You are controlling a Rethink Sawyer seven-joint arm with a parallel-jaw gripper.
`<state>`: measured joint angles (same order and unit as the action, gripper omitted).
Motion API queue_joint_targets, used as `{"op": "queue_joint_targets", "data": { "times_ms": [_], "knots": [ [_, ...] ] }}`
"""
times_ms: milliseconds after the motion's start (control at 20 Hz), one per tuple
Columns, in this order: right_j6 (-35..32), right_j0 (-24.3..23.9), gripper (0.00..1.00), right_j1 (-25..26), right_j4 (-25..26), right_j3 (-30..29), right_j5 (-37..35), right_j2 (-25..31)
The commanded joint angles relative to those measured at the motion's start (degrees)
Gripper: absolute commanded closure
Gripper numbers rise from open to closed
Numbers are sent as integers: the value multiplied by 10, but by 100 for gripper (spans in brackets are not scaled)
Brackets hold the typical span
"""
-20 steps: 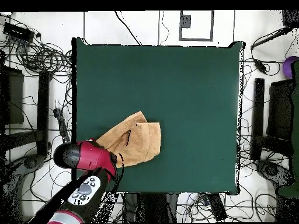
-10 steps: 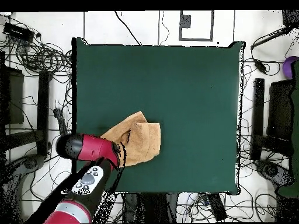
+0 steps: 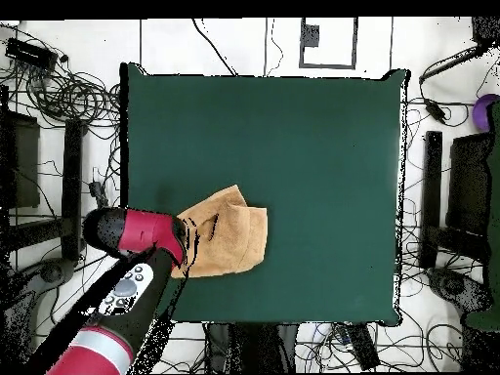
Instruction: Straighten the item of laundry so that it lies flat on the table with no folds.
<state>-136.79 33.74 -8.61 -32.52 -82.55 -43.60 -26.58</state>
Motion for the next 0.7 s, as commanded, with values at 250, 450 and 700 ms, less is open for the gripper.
{"op": "queue_joint_targets", "data": {
  "times_ms": [250, 450, 700],
  "knots": [
    [-207, 25, 100, 29, -57, 113, 50, 53],
    [-211, 25, 100, 28, -60, 112, 54, 55],
    [-229, 29, 100, 40, -60, 135, 43, 46]
  ]
}}
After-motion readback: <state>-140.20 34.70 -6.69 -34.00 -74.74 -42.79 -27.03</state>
